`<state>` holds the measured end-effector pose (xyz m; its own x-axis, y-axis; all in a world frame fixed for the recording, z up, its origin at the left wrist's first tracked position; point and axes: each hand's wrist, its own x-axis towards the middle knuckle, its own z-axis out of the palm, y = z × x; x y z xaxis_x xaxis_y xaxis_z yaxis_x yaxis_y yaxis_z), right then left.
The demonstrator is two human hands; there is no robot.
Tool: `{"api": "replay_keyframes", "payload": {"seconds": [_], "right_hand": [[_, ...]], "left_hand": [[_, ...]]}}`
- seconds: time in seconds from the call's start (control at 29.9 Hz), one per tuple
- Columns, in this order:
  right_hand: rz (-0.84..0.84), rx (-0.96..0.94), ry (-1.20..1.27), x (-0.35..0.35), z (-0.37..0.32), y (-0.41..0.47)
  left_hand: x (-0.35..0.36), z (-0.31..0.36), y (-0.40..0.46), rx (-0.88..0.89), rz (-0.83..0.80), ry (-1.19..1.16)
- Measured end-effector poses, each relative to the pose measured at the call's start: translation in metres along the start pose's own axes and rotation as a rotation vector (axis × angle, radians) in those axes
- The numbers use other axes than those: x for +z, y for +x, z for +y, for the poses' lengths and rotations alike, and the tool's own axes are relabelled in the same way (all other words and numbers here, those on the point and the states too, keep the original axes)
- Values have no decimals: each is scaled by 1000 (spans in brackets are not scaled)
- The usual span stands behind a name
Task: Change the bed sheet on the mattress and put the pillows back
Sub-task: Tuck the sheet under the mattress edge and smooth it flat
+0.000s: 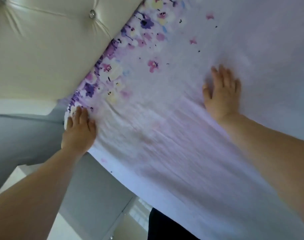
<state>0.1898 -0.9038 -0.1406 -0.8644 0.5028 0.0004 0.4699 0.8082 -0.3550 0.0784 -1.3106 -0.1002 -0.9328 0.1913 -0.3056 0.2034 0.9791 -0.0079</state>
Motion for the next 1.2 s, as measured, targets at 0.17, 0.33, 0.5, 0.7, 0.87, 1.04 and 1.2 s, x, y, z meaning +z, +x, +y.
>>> {"api": "replay_keyframes", "payload": {"seconds": [0.17, 0.33, 0.5, 0.7, 0.87, 1.04, 1.2], "right_hand": [[-382, -811, 23, 18, -43, -225], [-426, -1182, 247, -27, -22, -340], [-313, -140, -80, -47, 80, -326], [-1011, -569, -4, -102, 94, -530], [-656, 126, 240, -235, 115, -569], [-565, 489, 327, -366, 182, -634], [-371, 683, 378, -463, 280, -749]], "left_hand": [[-6, 98, -68, 56, -2, -9], [40, 142, -165, 397, -317, 176], [85, 145, -260, 274, -389, 76], [82, 177, -377, 393, -651, 24], [29, 252, -497, 474, -648, -21], [-31, 373, -618, 716, -643, -36], [-60, 463, -740, 826, -531, -96]]}}
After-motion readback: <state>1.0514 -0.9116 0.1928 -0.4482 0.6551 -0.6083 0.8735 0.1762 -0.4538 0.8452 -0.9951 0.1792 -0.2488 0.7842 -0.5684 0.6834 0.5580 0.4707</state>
